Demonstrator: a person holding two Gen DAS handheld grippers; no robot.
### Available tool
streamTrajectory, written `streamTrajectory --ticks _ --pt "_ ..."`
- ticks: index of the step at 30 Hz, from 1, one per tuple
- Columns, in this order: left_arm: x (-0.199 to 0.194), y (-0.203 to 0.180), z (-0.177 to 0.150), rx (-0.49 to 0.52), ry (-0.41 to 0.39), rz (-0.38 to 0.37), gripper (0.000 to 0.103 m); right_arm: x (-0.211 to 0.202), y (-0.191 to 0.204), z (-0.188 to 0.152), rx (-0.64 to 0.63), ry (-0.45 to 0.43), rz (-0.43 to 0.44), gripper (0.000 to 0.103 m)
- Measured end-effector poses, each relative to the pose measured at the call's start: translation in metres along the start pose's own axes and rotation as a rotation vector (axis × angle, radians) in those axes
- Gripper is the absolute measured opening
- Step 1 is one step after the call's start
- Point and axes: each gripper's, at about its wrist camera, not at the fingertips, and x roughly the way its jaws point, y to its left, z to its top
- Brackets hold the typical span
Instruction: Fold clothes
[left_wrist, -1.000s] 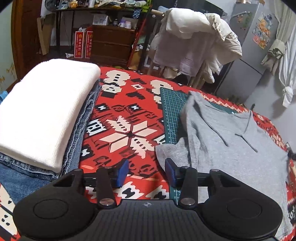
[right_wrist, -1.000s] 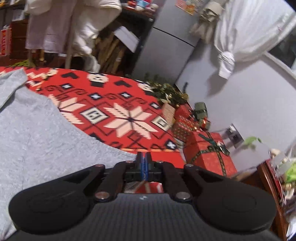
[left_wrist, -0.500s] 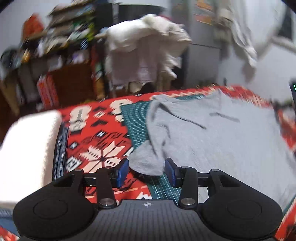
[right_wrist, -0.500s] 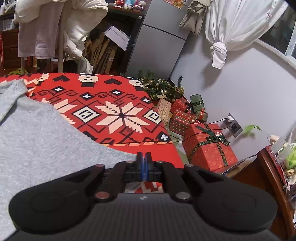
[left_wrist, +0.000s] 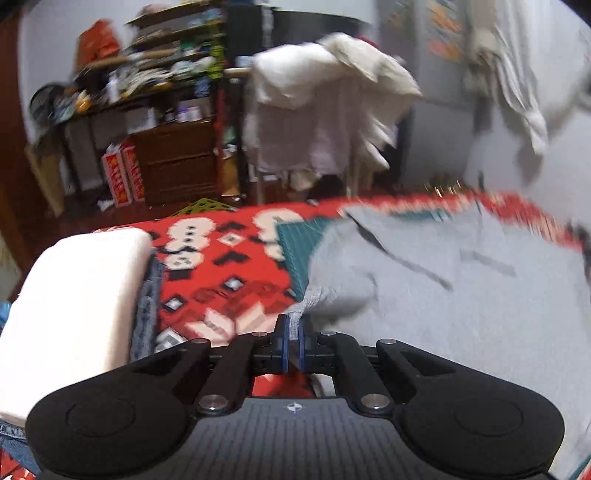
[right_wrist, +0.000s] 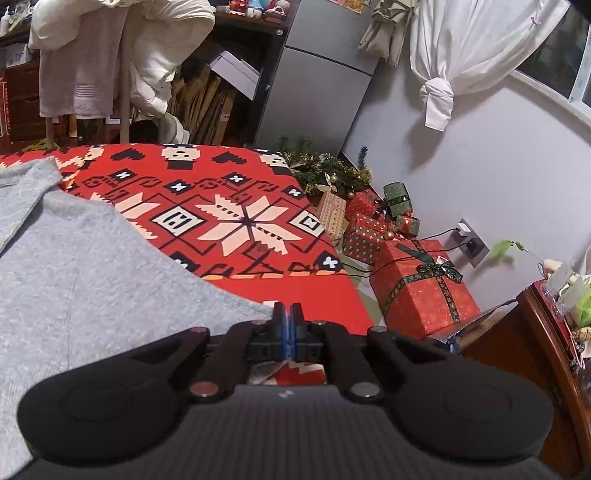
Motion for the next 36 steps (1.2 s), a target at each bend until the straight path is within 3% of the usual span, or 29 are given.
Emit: streamTrajectory --ticks 3,8,15,19,24,27,33,36 --pt "0.013 0.017 0.017 -0.055 0.020 0.023 0.004 0.002 0.001 0.001 0.004 0.001 0.002 0.002" --pt "0.052 0.051 0.034 -0.200 0.136 0.051 0.004 0.005 0.001 0.003 0.009 0.006 0.004 0.002" --pt "0.080 0.064 0.028 -0.265 0.289 0.082 0.004 0.012 0.002 0.004 -0.001 0.025 0.005 0.002" --pt "0.078 0.066 0.021 -0.302 0.278 0.038 0.007 0.013 0.003 0.003 0.002 0.026 0.010 0.005" --pt "0.061 0.066 0.020 -0.333 0.251 0.022 0.023 -0.014 0.002 -0.002 0.038 -0.003 0.063 0.011" --pt "0.047 0.062 0.016 -0.335 0.249 0.006 0.024 -0.036 0.002 -0.008 0.060 -0.028 0.102 0.016" --pt "0.029 0.046 -0.009 -0.413 0.295 -0.114 0.025 -0.081 0.002 -0.020 0.103 -0.078 0.178 0.016" --pt "0.029 0.037 -0.019 -0.414 0.298 -0.127 0.023 -0.102 0.007 -0.029 0.126 -0.094 0.216 0.016"
